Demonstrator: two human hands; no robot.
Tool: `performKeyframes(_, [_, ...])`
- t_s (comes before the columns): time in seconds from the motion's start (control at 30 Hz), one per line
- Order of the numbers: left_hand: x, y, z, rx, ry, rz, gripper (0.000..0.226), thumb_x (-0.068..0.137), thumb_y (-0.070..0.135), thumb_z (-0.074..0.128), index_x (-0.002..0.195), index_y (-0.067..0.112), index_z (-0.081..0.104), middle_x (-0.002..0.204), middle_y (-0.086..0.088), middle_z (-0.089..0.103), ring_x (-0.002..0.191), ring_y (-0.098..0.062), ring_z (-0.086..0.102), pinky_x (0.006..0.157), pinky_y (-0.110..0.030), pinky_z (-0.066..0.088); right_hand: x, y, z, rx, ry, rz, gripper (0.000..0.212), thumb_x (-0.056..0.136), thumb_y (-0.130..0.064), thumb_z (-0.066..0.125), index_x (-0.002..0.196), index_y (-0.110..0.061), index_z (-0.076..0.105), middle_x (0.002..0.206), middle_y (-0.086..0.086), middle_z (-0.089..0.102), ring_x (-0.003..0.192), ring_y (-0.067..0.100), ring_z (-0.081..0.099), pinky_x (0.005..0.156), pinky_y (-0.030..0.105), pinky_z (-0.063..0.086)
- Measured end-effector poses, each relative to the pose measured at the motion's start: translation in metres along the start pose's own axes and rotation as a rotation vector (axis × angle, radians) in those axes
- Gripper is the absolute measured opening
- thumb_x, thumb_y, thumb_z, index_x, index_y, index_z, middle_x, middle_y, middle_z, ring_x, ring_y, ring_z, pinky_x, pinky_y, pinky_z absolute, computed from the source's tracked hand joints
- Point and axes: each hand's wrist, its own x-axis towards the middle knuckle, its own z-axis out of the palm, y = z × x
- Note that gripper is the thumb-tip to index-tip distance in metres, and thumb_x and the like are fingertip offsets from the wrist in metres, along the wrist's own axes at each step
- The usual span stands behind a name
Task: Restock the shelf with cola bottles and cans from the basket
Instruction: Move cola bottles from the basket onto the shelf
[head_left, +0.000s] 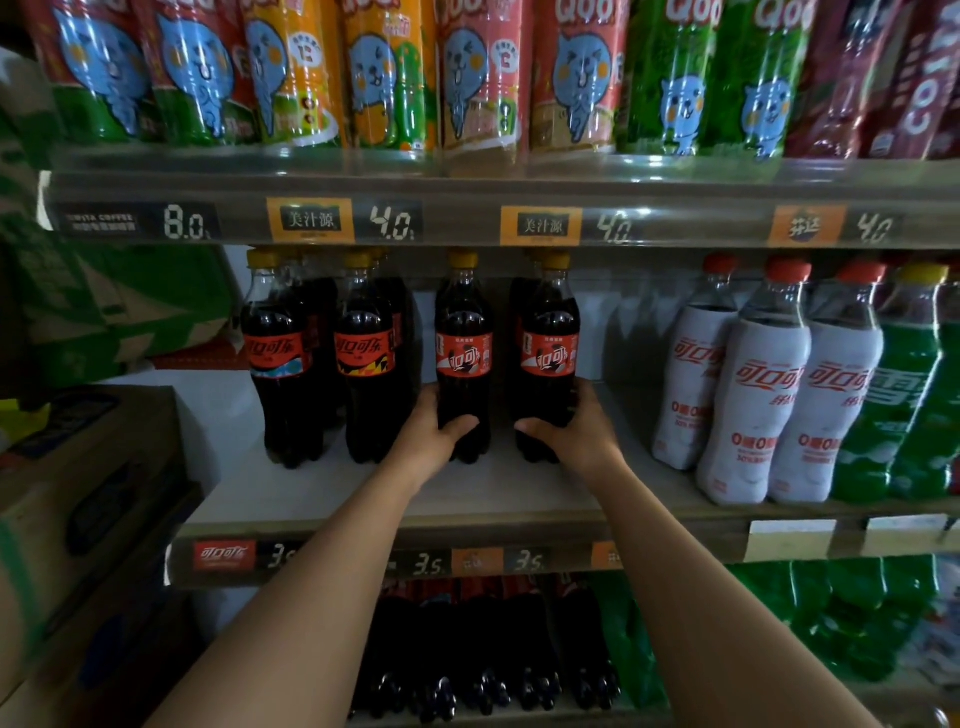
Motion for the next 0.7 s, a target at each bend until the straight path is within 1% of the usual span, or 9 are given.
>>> performKeyframes(0.1, [-0.001,0.000,0.000,0.001,0.003,-0.002,0.063,0.093,0.025,0.061,0.146,0.024,0.028,0.147,-0.003,0.043,0.136,-0.022,0.039,0.112,-0.042,0.034,0.001,0.000,0.002,0.008,-0.006,0.014,0.083,0.074,-0.023,0.083,0.142,-0.016,0.037,0.138,0.004,0.053,0.129,0.024,0.048,0.094,0.028,0.037])
performKeyframes(0.2, [-0.003,0.002,0.000,0.017,0.016,0.001,0.062,0.092,0.026,0.061,0.145,0.023,0.030,0.146,-0.004,0.045,0.136,-0.022,0.040,0.110,-0.041,0.036,0.003,0.001,0.002,0.014,0.003,0.039,0.086,0.069,-0.025,0.087,0.140,-0.016,0.039,0.135,0.005,0.056,0.126,0.025,0.052,0.100,0.036,0.043])
performKeyframes(0.3, [-0.008,0.004,0.000,0.027,0.026,0.018,0.063,0.091,0.023,0.063,0.145,0.021,0.031,0.144,-0.004,0.046,0.134,-0.021,0.042,0.107,-0.034,0.035,0.001,-0.001,0.000,0.037,-0.020,0.057,0.091,0.066,-0.023,0.088,0.141,-0.015,0.037,0.136,0.006,0.055,0.127,0.025,0.051,0.103,0.042,0.044])
performKeyframes(0.4, [-0.015,0.004,-0.004,0.035,0.094,0.008,0.063,0.090,0.020,0.065,0.145,0.017,0.034,0.141,-0.005,0.050,0.131,-0.022,0.045,0.103,-0.032,0.037,-0.006,-0.001,-0.003,0.070,-0.016,0.074,0.092,0.071,-0.024,0.085,0.145,-0.015,0.031,0.143,0.007,0.048,0.133,0.025,0.045,0.104,0.038,0.041])
performKeyframes(0.47, [-0.023,0.005,-0.008,0.021,0.128,0.009,0.057,0.090,0.020,0.065,0.141,0.014,0.039,0.134,-0.006,0.054,0.126,-0.021,0.050,0.101,-0.032,0.040,-0.014,-0.002,-0.004,0.057,0.040,0.074,0.090,0.074,-0.030,0.083,0.146,-0.016,0.030,0.145,0.005,0.045,0.134,0.025,0.043,0.101,0.037,0.041])
performKeyframes(0.5, [-0.027,0.007,-0.010,0.010,0.141,0.016,0.053,0.091,0.020,0.064,0.138,0.012,0.042,0.129,-0.005,0.056,0.121,-0.019,0.052,0.097,-0.030,0.042,-0.019,-0.003,-0.004,0.061,0.090,0.055,0.088,0.075,-0.033,0.082,0.145,-0.015,0.031,0.144,0.005,0.045,0.133,0.024,0.043,0.100,0.036,0.040])
performKeyframes(0.57, [-0.037,0.013,-0.015,0.005,0.198,0.051,0.044,0.093,0.022,0.061,0.133,0.011,0.048,0.112,0.004,0.059,0.111,-0.016,0.055,0.091,-0.028,0.043,-0.028,-0.008,-0.003,0.084,0.216,-0.017,0.078,0.078,-0.034,0.078,0.141,-0.013,0.037,0.140,0.006,0.047,0.131,0.023,0.044,0.101,0.033,0.039])
performKeyframes(0.63, [-0.050,0.018,-0.021,-0.004,0.274,0.100,0.032,0.094,0.025,0.058,0.124,0.014,0.055,0.097,0.012,0.058,0.103,-0.015,0.058,0.092,-0.033,0.048,-0.041,-0.016,0.001,0.093,0.349,-0.092,0.063,0.084,-0.032,0.073,0.135,-0.010,0.044,0.133,0.008,0.050,0.125,0.021,0.045,0.102,0.032,0.038])
performKeyframes(0.7, [-0.064,0.021,-0.028,-0.068,0.330,0.128,0.017,0.095,0.024,0.058,0.111,0.018,0.060,0.093,0.008,0.060,0.094,-0.015,0.062,0.091,-0.040,0.052,-0.056,-0.026,0.006,0.129,0.419,-0.149,0.046,0.088,-0.028,0.069,0.126,-0.009,0.051,0.124,0.007,0.053,0.113,0.017,0.050,0.098,0.028,0.041])
